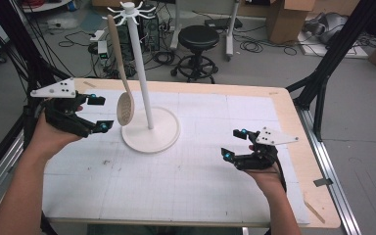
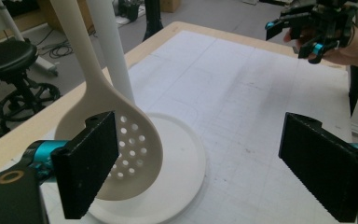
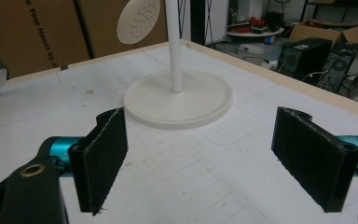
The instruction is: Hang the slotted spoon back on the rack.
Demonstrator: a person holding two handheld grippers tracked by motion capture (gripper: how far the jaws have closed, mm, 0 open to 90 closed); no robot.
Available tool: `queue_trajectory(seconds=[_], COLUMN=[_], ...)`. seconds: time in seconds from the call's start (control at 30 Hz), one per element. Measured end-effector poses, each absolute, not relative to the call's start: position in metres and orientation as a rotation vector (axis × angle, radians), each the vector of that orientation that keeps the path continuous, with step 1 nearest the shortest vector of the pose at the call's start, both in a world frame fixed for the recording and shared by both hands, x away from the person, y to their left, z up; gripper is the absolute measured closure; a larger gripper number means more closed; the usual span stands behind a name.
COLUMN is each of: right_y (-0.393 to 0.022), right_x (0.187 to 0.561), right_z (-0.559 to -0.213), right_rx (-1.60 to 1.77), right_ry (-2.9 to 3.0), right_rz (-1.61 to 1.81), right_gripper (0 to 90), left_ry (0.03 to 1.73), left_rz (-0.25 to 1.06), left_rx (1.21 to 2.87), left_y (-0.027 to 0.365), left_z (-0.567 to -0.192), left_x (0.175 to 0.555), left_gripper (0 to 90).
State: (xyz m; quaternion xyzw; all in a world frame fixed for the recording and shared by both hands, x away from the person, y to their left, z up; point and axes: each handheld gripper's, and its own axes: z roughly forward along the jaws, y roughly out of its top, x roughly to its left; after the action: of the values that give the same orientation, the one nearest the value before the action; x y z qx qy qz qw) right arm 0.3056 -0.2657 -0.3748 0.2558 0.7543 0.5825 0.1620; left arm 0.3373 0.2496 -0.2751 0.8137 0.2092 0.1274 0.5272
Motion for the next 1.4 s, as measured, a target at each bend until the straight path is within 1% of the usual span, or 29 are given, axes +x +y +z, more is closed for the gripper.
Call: queue_trajectory(seconds=[0.2,0.7,1.13,1.3,1.4], right_y=[-0.266,-0.266,-0.265,-0.267,-0.267], right_x=[0.306,0.307,0.309,0.309,0.310], right_z=[-0.375,-0.378,-0.382,-0.382,-0.383], right_rx=[0.734,0.739,0.749,0.748,0.742], right_ry=[2.155,2.160,2.178,2.174,2.174], right_rz=[1.657,1.652,1.644,1.651,1.646], right_gripper=[17.8,17.9,17.8,17.9,17.8], left_ry=[0.517,0.524,0.504,0.489,0.487], left_rz=[0.288,0.280,0.295,0.285,0.295], left_rx=[1.922,1.886,1.874,1.851,1.867], left_y=[0.249,0.249,0.242,0.241,0.240], left_z=[-0.294,-0.328,-0.349,-0.354,-0.354], left_x=[0.333,0.321,0.310,0.306,0.306], left_gripper=[10.5,9.8,8.8,7.9,7.8])
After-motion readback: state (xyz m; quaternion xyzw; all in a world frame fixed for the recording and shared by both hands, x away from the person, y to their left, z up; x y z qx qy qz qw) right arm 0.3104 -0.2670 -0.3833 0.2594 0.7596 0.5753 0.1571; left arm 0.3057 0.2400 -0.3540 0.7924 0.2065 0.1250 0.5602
